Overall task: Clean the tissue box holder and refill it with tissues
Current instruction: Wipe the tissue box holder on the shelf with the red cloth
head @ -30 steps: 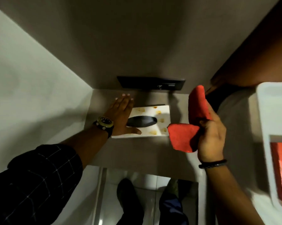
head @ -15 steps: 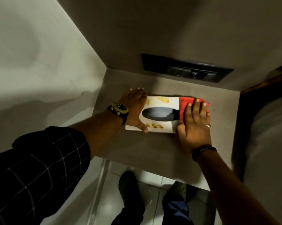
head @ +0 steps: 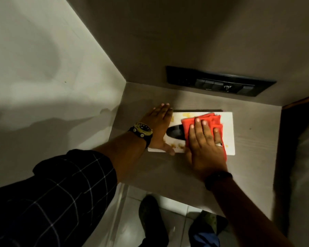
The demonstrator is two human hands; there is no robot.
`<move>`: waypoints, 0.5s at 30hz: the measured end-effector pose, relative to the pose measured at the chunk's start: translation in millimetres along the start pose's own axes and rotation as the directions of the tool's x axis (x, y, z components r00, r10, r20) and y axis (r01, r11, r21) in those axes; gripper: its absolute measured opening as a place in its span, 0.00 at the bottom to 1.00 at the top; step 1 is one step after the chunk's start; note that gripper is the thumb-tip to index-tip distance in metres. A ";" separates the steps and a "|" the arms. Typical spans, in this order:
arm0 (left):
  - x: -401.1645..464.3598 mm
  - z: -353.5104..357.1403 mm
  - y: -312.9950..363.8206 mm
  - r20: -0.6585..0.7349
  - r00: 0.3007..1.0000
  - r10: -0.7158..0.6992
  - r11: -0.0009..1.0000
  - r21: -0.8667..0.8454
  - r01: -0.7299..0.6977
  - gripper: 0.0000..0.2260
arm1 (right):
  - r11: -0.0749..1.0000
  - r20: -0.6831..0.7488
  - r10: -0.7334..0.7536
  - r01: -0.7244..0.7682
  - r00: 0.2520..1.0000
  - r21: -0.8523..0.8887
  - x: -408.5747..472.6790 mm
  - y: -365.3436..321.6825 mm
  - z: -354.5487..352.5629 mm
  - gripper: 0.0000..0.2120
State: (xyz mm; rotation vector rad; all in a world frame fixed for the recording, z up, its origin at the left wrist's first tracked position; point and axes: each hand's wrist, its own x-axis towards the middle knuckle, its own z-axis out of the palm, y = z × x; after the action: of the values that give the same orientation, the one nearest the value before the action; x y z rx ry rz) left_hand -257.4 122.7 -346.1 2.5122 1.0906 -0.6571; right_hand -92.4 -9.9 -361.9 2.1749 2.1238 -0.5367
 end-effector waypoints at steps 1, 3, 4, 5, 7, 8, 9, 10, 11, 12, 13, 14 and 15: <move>0.1 -0.8 0.1 0.006 1.000 0.001 1.000 0.007 -0.001 0.65 | 1.000 -0.011 0.012 -0.013 1.000 -0.010 -7.1 11.8 0.7 0.33; 0.3 -0.8 -0.1 0.010 1.000 -0.001 1.000 0.022 0.001 0.66 | 0.996 -0.026 0.090 -0.090 0.996 -0.006 -10.4 27.2 -1.8 0.34; 0.8 -0.4 -0.1 0.008 1.000 -0.003 1.000 0.026 0.003 0.66 | 0.991 -0.041 0.133 -0.133 0.990 0.007 -6.7 29.6 -3.8 0.35; 1.2 0.0 0.1 0.007 1.000 -0.003 1.000 0.024 0.003 0.66 | 0.984 -0.062 0.175 -0.175 0.983 0.018 -1.7 29.2 -5.2 0.35; 2.5 1.0 1.3 0.007 1.000 -0.006 1.000 0.018 0.006 0.66 | 0.963 -0.092 0.271 -0.268 0.958 0.038 11.0 23.1 -9.6 0.35; 2.7 1.7 1.2 0.008 1.000 -0.009 1.000 0.020 0.009 0.66 | 0.945 -0.101 0.325 -0.321 0.940 0.058 18.7 18.1 -11.7 0.35; 2.7 1.9 0.4 0.009 1.000 -0.010 1.000 0.020 0.010 0.66 | 0.923 -0.111 0.383 -0.375 0.917 0.081 27.1 12.2 -13.6 0.35; 3.0 2.4 -0.6 0.007 1.000 -0.008 1.000 0.015 0.008 0.66 | 0.902 -0.117 0.429 -0.419 0.896 0.100 35.3 5.3 -15.0 0.35; 3.2 2.8 -1.7 0.002 1.000 -0.003 1.000 0.008 0.003 0.66 | 0.894 -0.108 0.445 -0.435 0.889 0.107 42.7 -3.5 -16.6 0.35; 3.2 2.8 -2.3 -0.002 1.000 0.002 1.000 -0.001 -0.002 0.66 | 0.911 -0.087 0.409 -0.401 0.908 0.098 46.6 -12.9 -17.4 0.36; 2.9 2.2 -2.1 -0.002 1.000 0.005 1.000 -0.013 -0.006 0.65 | 0.947 -0.060 0.317 -0.313 0.946 0.076 45.3 -21.9 -15.4 0.36; 2.5 2.0 -1.9 0.000 1.000 0.008 1.000 -0.022 -0.008 0.65 | 0.981 -0.031 0.191 -0.190 0.981 0.049 37.9 -29.6 -10.7 0.36; 2.2 1.5 -1.8 0.002 1.000 0.011 1.000 -0.024 -0.010 0.64 | 0.997 -0.007 0.071 -0.071 0.997 0.028 26.0 -32.7 -6.2 0.36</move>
State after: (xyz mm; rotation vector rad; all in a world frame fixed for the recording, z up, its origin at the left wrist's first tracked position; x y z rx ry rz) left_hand -257.8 124.5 -348.8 2.4948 1.0774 -0.6403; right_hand -123.3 18.5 -356.9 2.2613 2.0459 -0.5554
